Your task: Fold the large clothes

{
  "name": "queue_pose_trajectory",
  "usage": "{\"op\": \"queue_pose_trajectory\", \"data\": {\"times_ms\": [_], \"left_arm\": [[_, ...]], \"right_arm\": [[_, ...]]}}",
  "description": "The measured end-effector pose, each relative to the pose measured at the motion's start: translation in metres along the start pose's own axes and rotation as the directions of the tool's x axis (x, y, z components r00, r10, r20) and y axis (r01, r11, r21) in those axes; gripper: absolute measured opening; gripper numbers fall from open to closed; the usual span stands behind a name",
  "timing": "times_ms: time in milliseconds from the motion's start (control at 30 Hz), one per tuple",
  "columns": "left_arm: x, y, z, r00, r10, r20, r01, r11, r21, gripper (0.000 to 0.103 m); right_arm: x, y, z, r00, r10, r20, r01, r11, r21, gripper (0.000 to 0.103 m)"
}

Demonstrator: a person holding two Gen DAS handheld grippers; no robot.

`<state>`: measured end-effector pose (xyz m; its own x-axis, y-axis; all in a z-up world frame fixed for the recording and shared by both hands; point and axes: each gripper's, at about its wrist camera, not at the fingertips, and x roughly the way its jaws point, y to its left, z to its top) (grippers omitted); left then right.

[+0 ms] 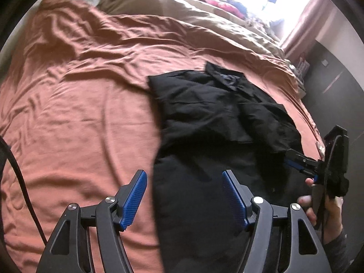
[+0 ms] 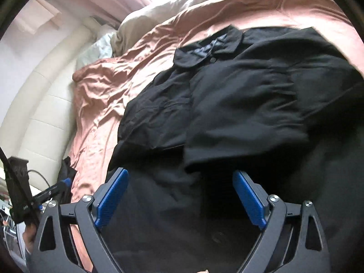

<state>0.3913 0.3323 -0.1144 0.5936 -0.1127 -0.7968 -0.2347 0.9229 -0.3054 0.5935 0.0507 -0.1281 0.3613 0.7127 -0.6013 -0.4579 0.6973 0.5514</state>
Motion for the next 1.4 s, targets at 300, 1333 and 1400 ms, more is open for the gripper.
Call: {"op": "queue_pose_trajectory", "data": {"times_ms": [300,1333,1400], "left_arm": [[0.033,-0.090,0.020,0.999,-0.045,0.001,0.045,0.996,0.083,0.070],[0.220,-0.285,0.005,0.977,0.124,-0.176,-0.039,0.905,0.424,0.064],[0.215,-0.284,0.007,0.977,0.148,-0.153,-0.065,0.892,0.448,0.043]], "right_arm": [[-0.070,-0.060,0.029,0.991,-0.067,0.112,0.067,0.998,0.010,0.092],[-0.119,-0.157,-0.024,0.986,-0.123,0.114,0.096,0.972,0.213,0.063],[-0.122,-0.154,-0.026,0.981,-0.137,0.141,0.105,0.972,0.212,0.063]]}}
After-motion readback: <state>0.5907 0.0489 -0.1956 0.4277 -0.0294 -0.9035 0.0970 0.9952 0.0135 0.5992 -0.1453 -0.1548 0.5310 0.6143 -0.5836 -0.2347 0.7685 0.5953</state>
